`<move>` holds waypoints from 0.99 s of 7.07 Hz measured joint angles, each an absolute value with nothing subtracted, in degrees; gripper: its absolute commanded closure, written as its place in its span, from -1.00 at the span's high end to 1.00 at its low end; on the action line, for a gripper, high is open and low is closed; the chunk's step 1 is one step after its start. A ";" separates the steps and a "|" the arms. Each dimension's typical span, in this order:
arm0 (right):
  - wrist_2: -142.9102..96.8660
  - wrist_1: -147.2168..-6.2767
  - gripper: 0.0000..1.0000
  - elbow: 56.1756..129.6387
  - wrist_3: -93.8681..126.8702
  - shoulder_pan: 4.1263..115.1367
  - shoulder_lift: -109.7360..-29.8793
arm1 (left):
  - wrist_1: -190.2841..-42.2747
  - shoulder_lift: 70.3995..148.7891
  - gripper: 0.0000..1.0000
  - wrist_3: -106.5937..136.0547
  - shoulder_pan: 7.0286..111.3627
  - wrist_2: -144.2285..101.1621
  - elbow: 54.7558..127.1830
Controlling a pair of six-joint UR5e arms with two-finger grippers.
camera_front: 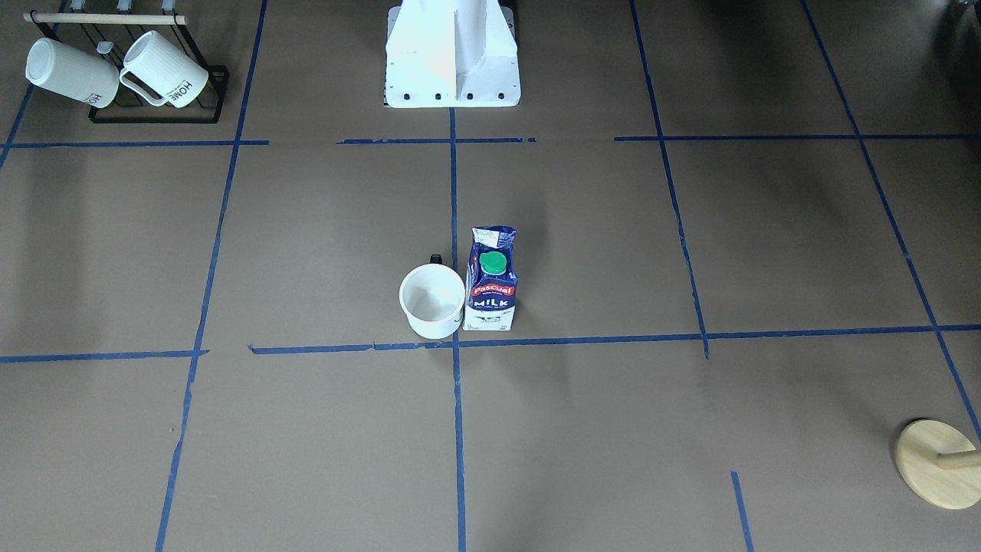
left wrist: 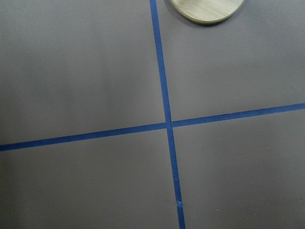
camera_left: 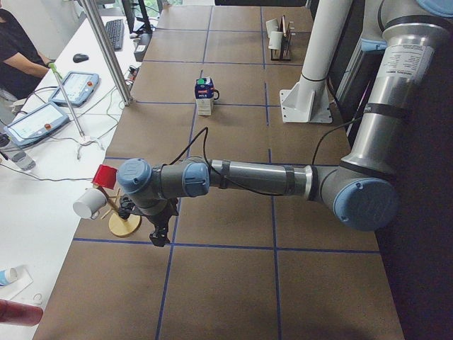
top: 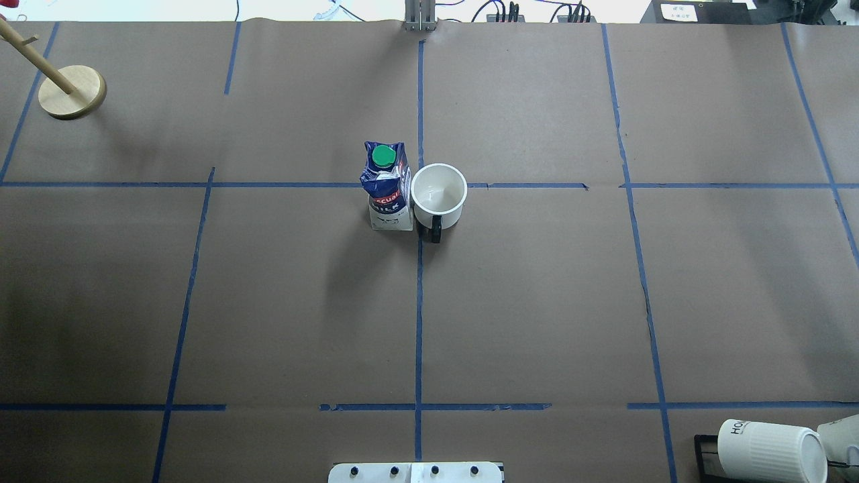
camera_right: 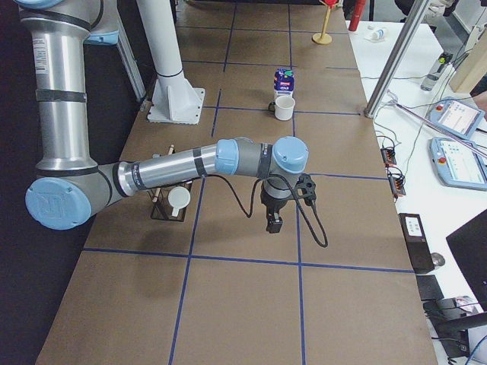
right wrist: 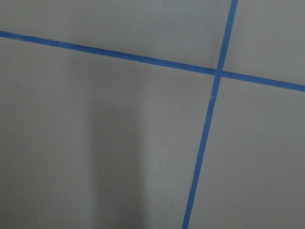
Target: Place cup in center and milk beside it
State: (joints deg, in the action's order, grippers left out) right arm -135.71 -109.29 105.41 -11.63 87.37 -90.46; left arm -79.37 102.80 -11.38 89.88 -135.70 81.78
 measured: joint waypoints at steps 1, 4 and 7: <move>-135.75 -108.86 1.00 105.66 -11.61 87.36 -90.97 | -78.61 101.89 1.00 -9.98 89.56 -135.72 83.45; -135.83 -108.56 1.00 105.86 -12.10 87.11 -91.58 | -78.49 100.78 1.00 -7.01 86.73 -135.52 84.83; -135.69 -108.55 1.00 105.67 -11.64 84.15 -91.23 | -78.83 99.71 1.00 -7.22 86.31 -135.17 86.67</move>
State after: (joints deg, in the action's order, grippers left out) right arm -135.69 -108.55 105.67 -11.64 84.15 -91.23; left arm -78.83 99.71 -7.22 86.31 -135.17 86.67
